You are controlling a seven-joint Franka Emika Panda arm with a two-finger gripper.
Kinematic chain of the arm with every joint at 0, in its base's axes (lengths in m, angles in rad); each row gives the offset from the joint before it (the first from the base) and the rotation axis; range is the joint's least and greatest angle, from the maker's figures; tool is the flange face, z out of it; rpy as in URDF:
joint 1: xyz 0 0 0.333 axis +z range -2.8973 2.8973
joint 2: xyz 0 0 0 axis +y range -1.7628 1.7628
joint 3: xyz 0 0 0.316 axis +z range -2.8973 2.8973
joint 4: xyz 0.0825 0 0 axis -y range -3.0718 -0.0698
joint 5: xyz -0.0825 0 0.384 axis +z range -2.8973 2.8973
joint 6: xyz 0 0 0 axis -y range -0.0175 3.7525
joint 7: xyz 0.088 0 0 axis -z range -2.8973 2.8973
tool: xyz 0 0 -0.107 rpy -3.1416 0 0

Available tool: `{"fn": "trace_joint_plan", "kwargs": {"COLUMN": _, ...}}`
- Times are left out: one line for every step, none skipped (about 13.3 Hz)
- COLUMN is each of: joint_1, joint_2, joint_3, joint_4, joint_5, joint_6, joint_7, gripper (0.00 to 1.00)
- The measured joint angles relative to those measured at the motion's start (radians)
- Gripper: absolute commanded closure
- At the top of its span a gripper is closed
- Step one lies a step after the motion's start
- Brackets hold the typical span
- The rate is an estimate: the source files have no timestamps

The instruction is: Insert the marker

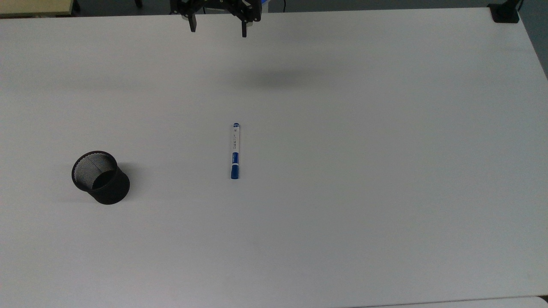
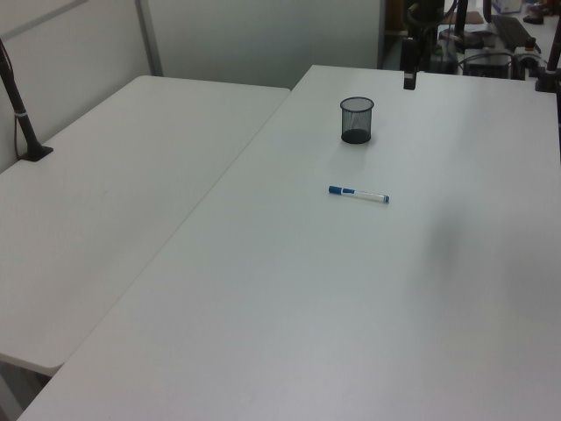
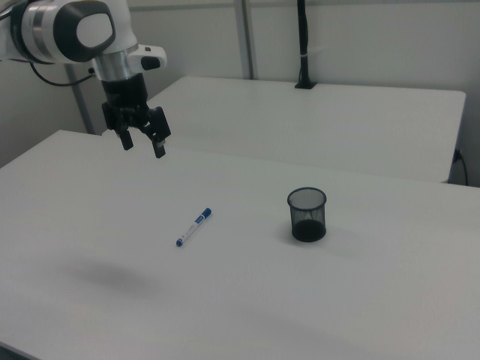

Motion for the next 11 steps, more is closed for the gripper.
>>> {"fn": "trace_joint_plan", "kwargs": {"joint_1": 0.000, "joint_2": 0.000, "joint_3": 0.000, "joint_4": 0.000, "joint_5": 0.000, "joint_6": 0.000, "joint_7": 0.000, "gripper": 0.00}}
{"fn": "trace_joint_plan", "kwargs": {"joint_1": 0.000, "joint_2": 0.000, "joint_3": 0.000, "joint_4": 0.000, "joint_5": 0.000, "joint_6": 0.000, "joint_7": 0.000, "gripper": 0.00}}
{"fn": "trace_joint_plan", "kwargs": {"joint_1": 0.000, "joint_2": 0.000, "joint_3": 0.000, "joint_4": 0.000, "joint_5": 0.000, "joint_6": 0.000, "joint_7": 0.000, "gripper": 0.00}}
{"fn": "trace_joint_plan", "kwargs": {"joint_1": 0.000, "joint_2": 0.000, "joint_3": -0.001, "joint_4": 0.000, "joint_5": 0.000, "joint_6": 0.000, "joint_7": 0.000, "gripper": 0.00}}
{"fn": "trace_joint_plan", "kwargs": {"joint_1": -0.001, "joint_2": 0.000, "joint_3": -0.001, "joint_4": 0.000, "joint_5": 0.000, "joint_6": 0.000, "joint_7": 0.000, "gripper": 0.00}}
{"fn": "trace_joint_plan", "kwargs": {"joint_1": -0.001, "joint_2": 0.000, "joint_3": -0.001, "joint_4": 0.000, "joint_5": 0.000, "joint_6": 0.000, "joint_7": 0.000, "gripper": 0.00}}
{"fn": "trace_joint_plan", "kwargs": {"joint_1": -0.001, "joint_2": 0.000, "joint_3": -0.001, "joint_4": 0.000, "joint_5": 0.000, "joint_6": 0.000, "joint_7": 0.000, "gripper": 0.00}}
{"fn": "trace_joint_plan", "kwargs": {"joint_1": -0.001, "joint_2": 0.000, "joint_3": -0.001, "joint_4": 0.000, "joint_5": 0.000, "joint_6": 0.000, "joint_7": 0.000, "gripper": 0.00}}
{"fn": "trace_joint_plan", "kwargs": {"joint_1": -0.001, "joint_2": 0.001, "joint_3": -0.001, "joint_4": 0.000, "joint_5": 0.000, "joint_6": 0.000, "joint_7": 0.000, "gripper": 0.00}}
{"fn": "trace_joint_plan", "kwargs": {"joint_1": -0.001, "joint_2": 0.003, "joint_3": -0.001, "joint_4": 0.000, "joint_5": 0.000, "joint_6": 0.000, "joint_7": 0.000, "gripper": 0.00}}
{"fn": "trace_joint_plan", "kwargs": {"joint_1": -0.001, "joint_2": 0.009, "joint_3": -0.001, "joint_4": 0.000, "joint_5": 0.000, "joint_6": 0.013, "joint_7": 0.000, "gripper": 0.00}}
